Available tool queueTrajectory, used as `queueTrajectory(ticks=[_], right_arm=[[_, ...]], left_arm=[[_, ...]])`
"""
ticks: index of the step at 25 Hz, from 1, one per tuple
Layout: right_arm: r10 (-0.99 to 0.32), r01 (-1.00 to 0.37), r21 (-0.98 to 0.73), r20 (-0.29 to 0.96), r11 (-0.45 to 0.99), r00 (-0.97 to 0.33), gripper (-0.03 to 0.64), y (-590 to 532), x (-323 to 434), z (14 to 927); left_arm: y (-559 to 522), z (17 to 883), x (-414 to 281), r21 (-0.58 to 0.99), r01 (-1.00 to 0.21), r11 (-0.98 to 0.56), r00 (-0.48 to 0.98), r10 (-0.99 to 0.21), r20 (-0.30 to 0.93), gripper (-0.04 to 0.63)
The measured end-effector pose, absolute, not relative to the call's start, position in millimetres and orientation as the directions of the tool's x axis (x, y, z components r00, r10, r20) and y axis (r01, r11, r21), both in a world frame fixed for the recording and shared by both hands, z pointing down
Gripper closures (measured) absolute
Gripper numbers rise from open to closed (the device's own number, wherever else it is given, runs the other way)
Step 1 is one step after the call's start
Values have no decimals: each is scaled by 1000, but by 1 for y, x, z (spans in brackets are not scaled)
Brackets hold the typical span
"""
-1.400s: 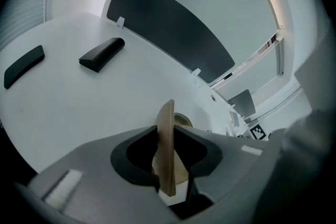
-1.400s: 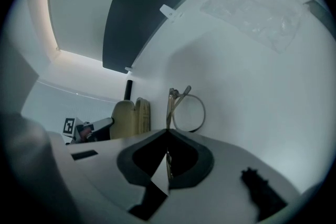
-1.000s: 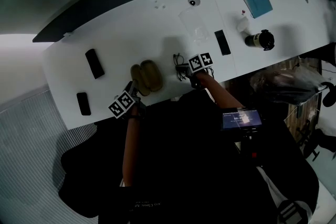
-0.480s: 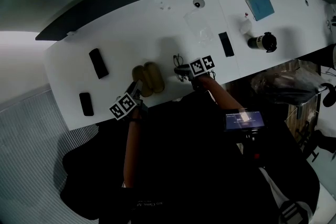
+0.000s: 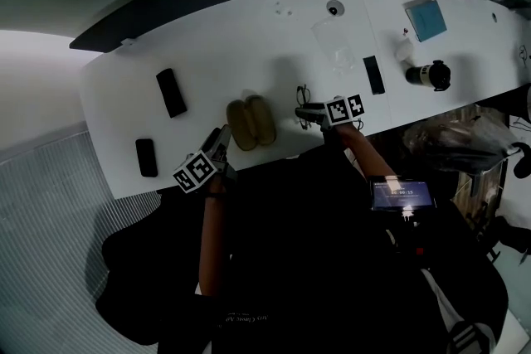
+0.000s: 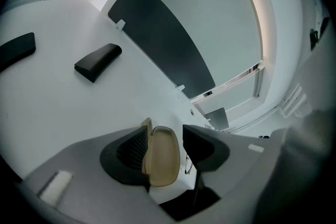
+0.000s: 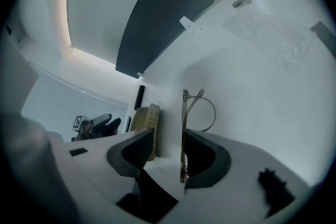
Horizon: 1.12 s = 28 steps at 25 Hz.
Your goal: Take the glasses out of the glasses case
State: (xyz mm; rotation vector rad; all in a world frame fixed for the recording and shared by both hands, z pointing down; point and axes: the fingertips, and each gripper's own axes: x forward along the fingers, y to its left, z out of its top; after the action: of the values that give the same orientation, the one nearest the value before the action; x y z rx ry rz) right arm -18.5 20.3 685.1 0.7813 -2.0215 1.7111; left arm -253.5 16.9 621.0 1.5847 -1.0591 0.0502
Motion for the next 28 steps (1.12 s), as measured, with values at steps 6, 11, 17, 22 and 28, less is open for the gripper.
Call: queueTrajectory(ticks=[6,11,17,22,28], right_arm=[[-98,-699,-702,692,140,-715,437,23,-22,706],[-62,-741,-651,743,166,-666,422,24,-26,711],[-23,-774,-576,799,262,-601,363,29,-33,714],[-32,-790,-507,835,345,-550,345,26,-32,709],[-288,-803,-525,753,281,-592,345,-1,-18,673]], left_arm=[[20,632,-271,757,-649,79,591,-575,566,383],[27,641,-273,759,-645,90,595,-563,573,383],[38,660,-270,745,-661,87,606,-525,598,383],[52,684,-273,731,-672,116,599,-495,629,383],[60,693,-271,754,-654,61,618,-532,579,402]])
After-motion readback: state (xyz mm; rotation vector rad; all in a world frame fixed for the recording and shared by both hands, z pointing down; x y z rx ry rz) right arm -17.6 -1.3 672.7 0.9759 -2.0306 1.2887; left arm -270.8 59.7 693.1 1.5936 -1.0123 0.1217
